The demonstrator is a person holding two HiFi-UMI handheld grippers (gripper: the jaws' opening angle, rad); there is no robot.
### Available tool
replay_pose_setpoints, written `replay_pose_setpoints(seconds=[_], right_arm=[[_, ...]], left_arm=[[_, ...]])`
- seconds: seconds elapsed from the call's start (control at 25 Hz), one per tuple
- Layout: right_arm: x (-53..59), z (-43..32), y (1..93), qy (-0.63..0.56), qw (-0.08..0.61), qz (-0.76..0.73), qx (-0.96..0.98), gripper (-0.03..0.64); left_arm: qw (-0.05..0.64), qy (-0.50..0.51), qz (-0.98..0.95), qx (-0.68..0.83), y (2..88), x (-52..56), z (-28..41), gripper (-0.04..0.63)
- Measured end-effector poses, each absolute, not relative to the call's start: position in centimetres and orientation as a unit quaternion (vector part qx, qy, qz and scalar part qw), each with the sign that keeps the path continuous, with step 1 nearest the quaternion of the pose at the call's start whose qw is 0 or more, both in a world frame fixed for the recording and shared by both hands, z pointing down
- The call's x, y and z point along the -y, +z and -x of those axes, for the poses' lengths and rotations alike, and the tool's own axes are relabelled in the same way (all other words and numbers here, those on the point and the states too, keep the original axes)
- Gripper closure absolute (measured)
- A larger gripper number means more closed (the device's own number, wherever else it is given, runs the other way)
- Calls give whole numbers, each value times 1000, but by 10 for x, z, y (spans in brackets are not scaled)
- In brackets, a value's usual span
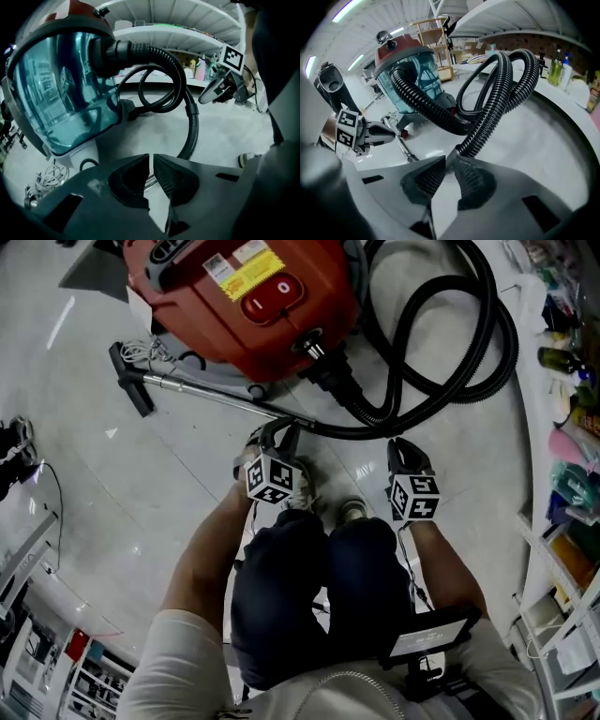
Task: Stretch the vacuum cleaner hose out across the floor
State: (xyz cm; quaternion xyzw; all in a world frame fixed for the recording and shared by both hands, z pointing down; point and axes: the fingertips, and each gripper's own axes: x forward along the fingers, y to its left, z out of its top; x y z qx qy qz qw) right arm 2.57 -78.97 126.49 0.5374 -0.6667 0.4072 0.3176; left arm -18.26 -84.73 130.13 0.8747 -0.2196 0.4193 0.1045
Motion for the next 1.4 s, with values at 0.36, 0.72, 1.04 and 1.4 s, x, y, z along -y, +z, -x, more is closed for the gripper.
replay_pose_setpoints(seconds=[0.36, 0.72, 1.04, 1.4], right_arm=[[802, -46, 1296, 434, 249, -562, 658, 371], [831, -47, 1312, 457, 216, -549, 666, 356], [828, -47, 1305, 478, 219, -546, 653, 365], [838, -41, 1243, 466, 204, -541, 670, 391]], left_arm=[[54, 441, -891, 88, 1346, 819, 155, 439], [49, 459, -886, 41, 1372, 813, 158, 430], [38, 457, -888, 24, 1371, 811, 157, 431], [41, 422, -905, 36, 1330, 806, 134, 430]])
